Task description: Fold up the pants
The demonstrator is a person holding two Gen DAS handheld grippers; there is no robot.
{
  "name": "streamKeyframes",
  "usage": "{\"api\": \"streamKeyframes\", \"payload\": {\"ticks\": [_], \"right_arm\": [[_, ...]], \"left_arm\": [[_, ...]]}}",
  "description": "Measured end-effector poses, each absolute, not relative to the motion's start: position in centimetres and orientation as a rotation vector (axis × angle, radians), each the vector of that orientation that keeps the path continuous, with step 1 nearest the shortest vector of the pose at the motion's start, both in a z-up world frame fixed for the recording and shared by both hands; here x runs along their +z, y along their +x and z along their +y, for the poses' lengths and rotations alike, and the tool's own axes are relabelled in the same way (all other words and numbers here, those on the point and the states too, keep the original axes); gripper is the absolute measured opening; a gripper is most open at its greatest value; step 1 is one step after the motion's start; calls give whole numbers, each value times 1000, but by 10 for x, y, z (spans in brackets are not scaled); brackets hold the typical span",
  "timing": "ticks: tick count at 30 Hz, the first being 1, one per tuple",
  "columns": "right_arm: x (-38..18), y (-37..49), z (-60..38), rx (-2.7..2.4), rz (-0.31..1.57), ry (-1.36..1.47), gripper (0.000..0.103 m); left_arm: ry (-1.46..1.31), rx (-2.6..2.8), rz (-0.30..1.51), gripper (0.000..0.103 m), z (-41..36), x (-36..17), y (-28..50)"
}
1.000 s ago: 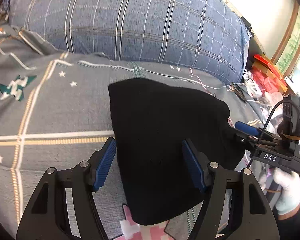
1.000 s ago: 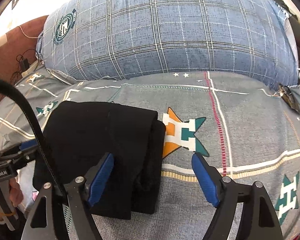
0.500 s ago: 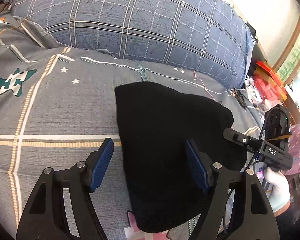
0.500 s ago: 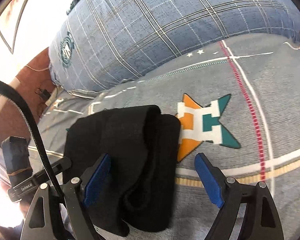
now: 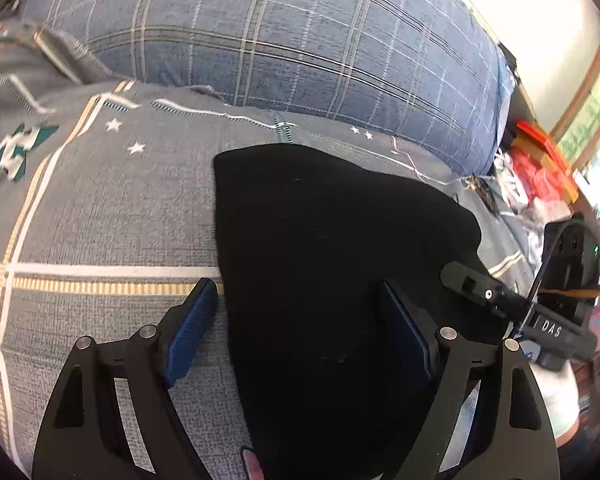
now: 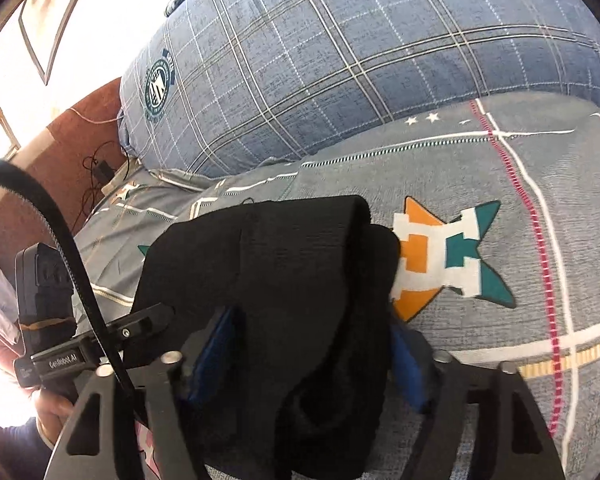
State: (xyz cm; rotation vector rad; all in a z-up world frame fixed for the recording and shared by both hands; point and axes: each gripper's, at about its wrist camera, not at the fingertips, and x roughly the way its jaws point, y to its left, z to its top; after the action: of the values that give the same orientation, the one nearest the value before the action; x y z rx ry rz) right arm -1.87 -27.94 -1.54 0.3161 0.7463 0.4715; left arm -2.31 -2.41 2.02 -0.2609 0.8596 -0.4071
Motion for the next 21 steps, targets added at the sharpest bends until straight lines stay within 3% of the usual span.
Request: {"api": "streamKeyframes", "payload": {"ticks": [3, 5, 8, 21], "right_arm": [[-11, -22, -278, 463, 721, 304, 55], [-7, -24, -277, 457, 712, 293, 52], [2, -28, -274, 456, 687, 275, 51], [43, 5, -249, 506, 630, 221, 44]], "left_arm": [[-209, -402, 845, 68, -31, 27, -27], [-205, -407, 842, 55, -30, 31, -28], [-193, -412, 826, 46, -30, 41, -29], [-163, -377, 776, 37, -16, 73, 0]]}}
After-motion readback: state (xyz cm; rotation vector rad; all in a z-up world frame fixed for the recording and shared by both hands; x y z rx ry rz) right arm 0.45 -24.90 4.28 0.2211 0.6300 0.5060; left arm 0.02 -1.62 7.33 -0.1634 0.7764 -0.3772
